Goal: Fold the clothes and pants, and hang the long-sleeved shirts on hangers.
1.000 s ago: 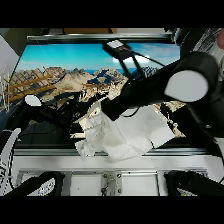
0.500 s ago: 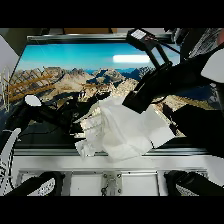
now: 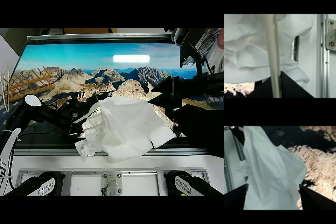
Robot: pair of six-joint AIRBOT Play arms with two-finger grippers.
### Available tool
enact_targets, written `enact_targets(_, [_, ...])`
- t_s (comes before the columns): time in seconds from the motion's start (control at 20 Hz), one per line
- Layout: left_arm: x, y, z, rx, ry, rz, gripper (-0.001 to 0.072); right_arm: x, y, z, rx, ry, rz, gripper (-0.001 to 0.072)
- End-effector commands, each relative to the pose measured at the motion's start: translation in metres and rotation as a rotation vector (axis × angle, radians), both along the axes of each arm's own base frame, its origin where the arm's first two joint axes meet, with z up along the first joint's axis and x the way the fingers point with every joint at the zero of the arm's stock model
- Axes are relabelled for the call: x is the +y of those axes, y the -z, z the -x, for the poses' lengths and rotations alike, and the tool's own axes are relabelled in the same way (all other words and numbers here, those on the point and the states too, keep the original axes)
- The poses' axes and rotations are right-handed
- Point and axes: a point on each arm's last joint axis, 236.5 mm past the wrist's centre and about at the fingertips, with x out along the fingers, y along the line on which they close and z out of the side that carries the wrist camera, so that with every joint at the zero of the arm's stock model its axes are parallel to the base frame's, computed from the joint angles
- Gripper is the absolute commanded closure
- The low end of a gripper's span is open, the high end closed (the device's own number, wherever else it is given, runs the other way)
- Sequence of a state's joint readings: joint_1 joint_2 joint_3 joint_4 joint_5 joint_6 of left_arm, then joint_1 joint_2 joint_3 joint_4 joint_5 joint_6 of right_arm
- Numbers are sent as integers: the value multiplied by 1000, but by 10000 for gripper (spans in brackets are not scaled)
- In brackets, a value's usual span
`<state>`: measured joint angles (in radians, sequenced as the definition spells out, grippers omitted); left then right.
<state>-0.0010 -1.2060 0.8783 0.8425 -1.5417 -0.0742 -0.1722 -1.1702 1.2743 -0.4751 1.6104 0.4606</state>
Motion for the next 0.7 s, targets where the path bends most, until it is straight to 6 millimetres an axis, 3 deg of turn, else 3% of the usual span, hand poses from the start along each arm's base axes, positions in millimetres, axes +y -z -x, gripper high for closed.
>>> enact_targets(0.0, [0,0,1,4,2,0,693,-16,22,-6,-112,-73,-135,4])
enact_targets(0.15, [0,0,1,4,2,0,693,-11,47,-10,-73,-137,-164,4])
enact_targets(0.3, [0,1,1,4,2,-3,693,1,64,7,0,-276,-229,4])
enact_targets(0.4, [0,0,1,3,2,-2,693,9,75,5,30,-296,-243,4])
enact_targets(0.65, [0,0,1,3,2,-2,693,35,79,-3,17,-322,-325,4])
